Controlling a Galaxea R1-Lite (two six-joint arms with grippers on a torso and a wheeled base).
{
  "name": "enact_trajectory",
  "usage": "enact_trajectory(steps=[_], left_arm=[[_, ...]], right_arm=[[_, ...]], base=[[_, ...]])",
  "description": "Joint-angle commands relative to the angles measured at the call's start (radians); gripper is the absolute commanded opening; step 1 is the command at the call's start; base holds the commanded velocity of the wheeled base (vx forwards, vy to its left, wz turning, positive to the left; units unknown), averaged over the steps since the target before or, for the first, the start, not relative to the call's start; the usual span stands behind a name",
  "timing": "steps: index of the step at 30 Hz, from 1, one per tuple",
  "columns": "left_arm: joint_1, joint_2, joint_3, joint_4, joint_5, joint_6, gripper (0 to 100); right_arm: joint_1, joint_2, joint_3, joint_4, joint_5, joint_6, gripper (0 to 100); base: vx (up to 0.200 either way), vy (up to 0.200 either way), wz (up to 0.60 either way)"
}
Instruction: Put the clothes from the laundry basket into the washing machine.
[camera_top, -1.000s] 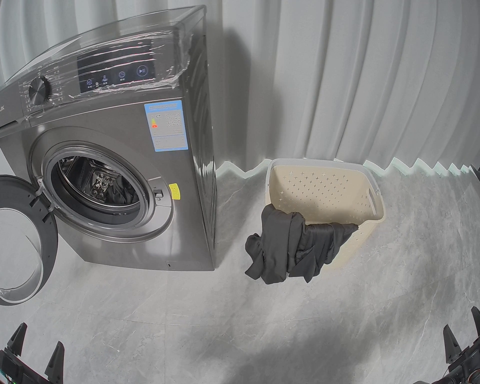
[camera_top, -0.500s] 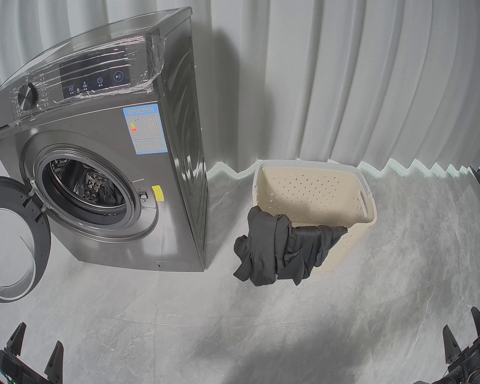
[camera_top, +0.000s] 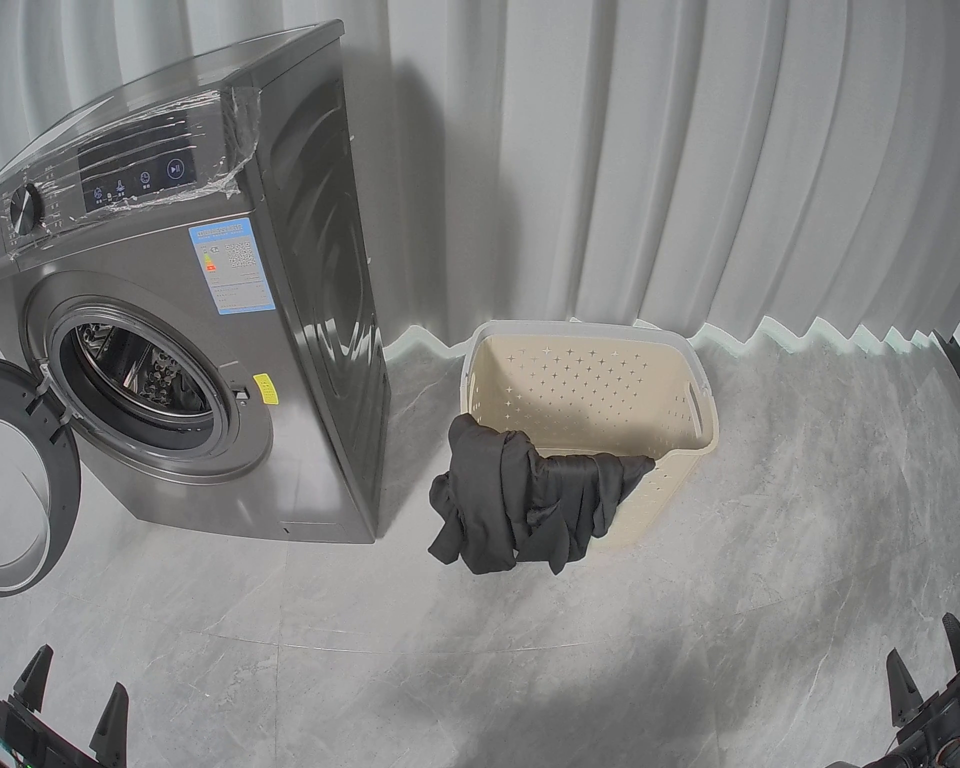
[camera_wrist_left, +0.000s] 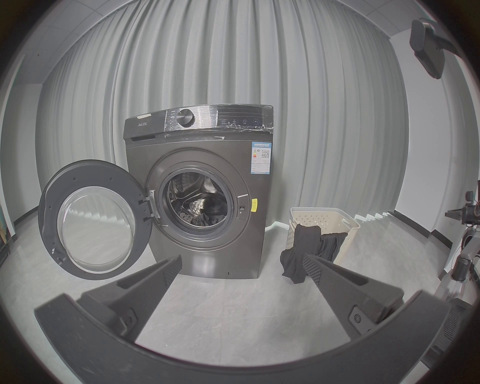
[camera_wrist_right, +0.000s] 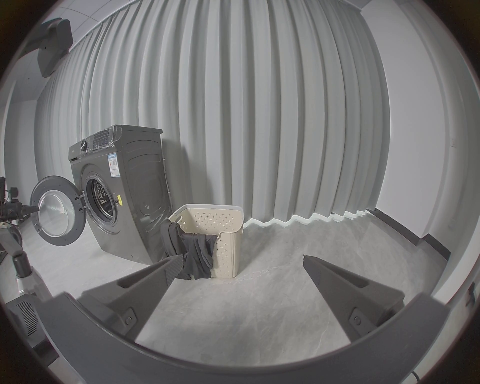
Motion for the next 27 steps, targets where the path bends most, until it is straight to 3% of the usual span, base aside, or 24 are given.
enact_trajectory(steps=[1, 16, 27], left_arm=[[0.001, -0.016, 0.018, 0.000, 0.002, 0.003, 100], [0.001, -0.015, 0.016, 0.000, 0.007, -0.012, 100], [0.001, -0.015, 0.016, 0.000, 0.007, -0.014, 100]], right_arm=[[-0.001, -0.016, 0.012, 0.000, 0.001, 0.000, 100], [-0.002, -0.016, 0.010, 0.001, 0.001, 0.000, 100], [-0.002, -0.016, 0.016, -0.018, -0.010, 0.023, 100]], base=[[0.000, 0.000, 0.00], [0.200, 0.000, 0.00], [0.000, 0.000, 0.00]])
